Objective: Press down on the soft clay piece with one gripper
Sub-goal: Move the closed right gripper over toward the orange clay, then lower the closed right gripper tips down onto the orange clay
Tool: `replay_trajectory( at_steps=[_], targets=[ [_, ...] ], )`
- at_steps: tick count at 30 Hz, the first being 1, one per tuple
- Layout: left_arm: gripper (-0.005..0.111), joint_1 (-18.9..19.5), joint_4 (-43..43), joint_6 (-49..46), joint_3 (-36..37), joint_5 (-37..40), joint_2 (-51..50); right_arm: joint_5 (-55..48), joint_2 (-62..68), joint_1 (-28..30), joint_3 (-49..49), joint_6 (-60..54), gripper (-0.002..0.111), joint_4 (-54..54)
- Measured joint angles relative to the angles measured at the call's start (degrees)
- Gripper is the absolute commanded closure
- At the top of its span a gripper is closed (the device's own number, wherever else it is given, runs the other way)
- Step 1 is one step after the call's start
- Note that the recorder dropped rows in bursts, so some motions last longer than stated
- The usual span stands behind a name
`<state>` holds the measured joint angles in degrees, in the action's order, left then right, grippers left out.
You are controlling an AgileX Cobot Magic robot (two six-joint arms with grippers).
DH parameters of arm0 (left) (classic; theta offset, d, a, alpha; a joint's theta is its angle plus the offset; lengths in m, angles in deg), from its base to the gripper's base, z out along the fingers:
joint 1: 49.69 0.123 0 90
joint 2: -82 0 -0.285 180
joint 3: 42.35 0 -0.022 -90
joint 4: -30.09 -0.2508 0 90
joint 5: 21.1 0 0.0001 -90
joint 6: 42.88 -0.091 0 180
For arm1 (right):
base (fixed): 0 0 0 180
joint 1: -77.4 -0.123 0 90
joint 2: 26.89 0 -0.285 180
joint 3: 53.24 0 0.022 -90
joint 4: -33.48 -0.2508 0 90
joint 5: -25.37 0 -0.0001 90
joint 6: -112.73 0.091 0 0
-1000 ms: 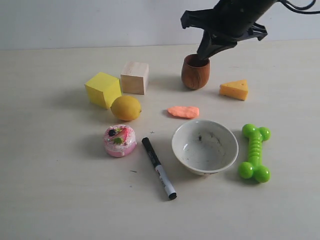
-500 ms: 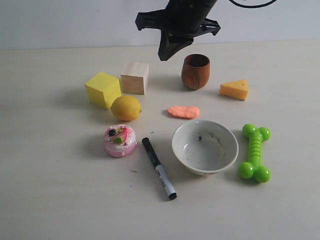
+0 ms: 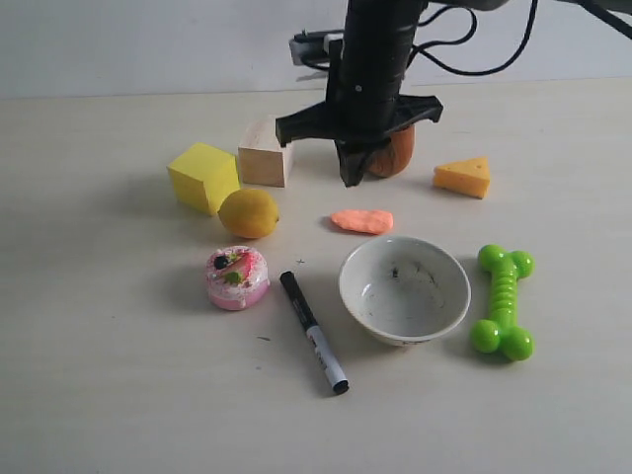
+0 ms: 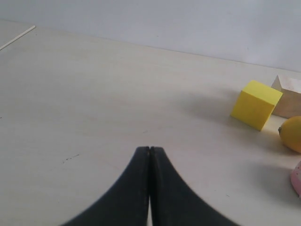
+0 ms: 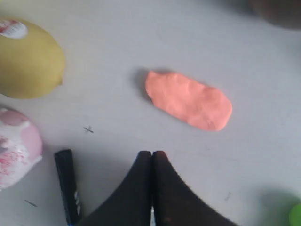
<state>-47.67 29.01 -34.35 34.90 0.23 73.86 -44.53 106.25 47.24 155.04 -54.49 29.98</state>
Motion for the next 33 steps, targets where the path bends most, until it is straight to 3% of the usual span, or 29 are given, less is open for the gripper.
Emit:
replay_trajectory(
  at_steps=[7, 21, 33],
  targets=[
    [0.107, 0.0, 0.0, 0.0, 0.0, 0.0, 0.0, 1.65, -0.78, 2.19, -6.93, 3.24, 0.108, 0.27],
    [0.107, 0.0, 0.0, 0.0, 0.0, 0.0, 0.0, 9.99, -0.39, 2.55, -7.06, 7.58, 0.108, 0.43],
    [0.107, 0.0, 0.0, 0.0, 0.0, 0.0, 0.0, 10.89, -0.39, 4.98, -7.06, 13.76, 0.108, 0.26]
  ],
)
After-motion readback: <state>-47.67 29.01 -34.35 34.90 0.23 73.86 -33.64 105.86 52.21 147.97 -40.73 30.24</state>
